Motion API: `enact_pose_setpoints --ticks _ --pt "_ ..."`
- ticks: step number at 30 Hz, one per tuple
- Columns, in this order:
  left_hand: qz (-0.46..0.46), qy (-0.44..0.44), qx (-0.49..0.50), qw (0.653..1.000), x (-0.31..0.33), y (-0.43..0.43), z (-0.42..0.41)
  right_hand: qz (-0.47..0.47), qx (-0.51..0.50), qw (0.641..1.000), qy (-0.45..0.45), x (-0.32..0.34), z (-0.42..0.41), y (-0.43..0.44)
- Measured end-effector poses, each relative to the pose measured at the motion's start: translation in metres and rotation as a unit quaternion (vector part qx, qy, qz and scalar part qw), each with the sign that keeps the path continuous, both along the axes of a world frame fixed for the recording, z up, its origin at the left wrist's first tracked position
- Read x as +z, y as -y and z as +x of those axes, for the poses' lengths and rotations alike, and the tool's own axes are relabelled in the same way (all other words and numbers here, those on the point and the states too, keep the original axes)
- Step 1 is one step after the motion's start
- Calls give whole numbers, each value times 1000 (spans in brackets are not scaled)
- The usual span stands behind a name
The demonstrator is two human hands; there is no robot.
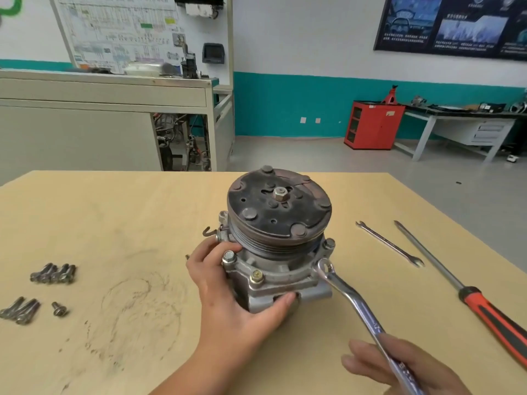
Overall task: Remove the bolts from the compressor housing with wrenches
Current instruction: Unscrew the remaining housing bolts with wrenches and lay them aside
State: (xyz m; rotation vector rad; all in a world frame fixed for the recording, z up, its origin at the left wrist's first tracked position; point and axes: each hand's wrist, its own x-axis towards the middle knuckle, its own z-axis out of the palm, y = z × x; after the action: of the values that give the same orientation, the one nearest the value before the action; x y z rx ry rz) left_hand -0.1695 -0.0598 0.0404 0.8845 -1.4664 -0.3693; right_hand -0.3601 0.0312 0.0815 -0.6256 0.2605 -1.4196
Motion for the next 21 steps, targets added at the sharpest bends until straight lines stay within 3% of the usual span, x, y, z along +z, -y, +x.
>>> enact_pose_setpoints --ticks 2,3,4,5,6,8,13,16,21 --pt "-18 -4 16 1000 -1 0 -6 62 -33 997 -45 3 4 -2" --pt "-22 -5 20 1000 -2 1 -7 95 -78 986 -108 8 8 -1" --pt "-24 -7 23 999 -2 1 -8 64 -122 962 -234 8 9 0" --pt "-23 -10 23 999 -3 1 -8 30 -44 962 -268 0 13 3" --pt "-21 -14 20 999 -3 1 -8 68 -32 966 -246 -7 7 0" --pt "-17 -21 13 1000 -4 0 -8 95 -113 938 -313 8 12 -7" --pt "-14 -18 7 1000 -2 -2 -8 -51 -217 845 -486 9 6 -10" --pt "-11 -19 9 1000 -1 -2 -8 -107 -253 825 -494 21 0 -5" --pt "-12 -17 11 1000 2 -4 -9 -126 -245 850 -449 20 -20 17"
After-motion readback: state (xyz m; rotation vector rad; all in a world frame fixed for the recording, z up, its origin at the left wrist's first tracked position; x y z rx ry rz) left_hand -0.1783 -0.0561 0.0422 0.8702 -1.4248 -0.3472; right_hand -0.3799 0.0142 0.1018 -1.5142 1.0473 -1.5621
